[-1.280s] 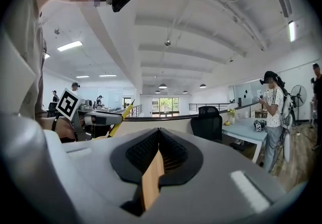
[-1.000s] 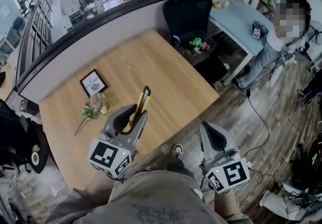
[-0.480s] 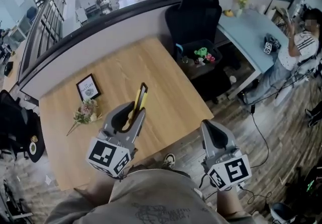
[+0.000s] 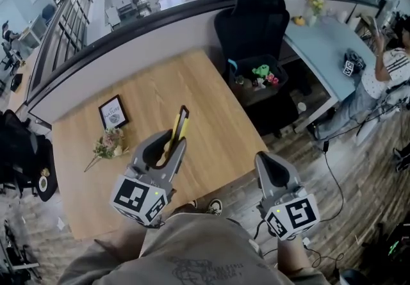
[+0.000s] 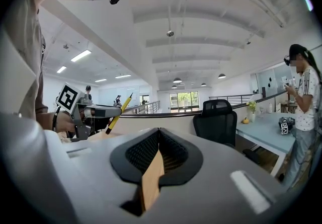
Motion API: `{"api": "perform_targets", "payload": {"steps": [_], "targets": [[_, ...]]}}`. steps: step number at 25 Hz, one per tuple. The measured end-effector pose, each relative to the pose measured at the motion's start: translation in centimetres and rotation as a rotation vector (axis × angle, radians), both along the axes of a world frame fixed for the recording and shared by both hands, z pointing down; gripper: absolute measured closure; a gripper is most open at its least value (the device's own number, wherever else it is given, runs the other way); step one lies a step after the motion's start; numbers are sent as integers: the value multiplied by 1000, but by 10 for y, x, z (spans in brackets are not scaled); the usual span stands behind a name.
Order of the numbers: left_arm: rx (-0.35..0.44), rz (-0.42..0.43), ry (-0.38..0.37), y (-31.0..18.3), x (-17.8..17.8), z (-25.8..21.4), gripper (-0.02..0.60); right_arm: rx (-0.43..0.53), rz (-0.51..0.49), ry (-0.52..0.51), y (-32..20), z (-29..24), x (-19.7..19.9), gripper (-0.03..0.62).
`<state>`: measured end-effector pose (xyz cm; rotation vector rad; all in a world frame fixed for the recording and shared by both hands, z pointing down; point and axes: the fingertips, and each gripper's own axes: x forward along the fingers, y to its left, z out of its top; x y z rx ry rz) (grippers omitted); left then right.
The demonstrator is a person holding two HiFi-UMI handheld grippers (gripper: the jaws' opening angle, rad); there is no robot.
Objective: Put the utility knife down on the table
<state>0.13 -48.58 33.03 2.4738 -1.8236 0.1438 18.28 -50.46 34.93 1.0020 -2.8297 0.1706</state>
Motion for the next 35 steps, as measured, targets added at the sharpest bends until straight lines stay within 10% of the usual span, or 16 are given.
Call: {"api": "perform_targets", "payload": {"steps": [24,35], "targets": [[-74,52,-129,-89,-67,24,468,-56,64,-142,-58,-2,-66,583],[-245,24,-95,-170,-104,123,468,-94,15,11,-111,61,-116,583]]}}
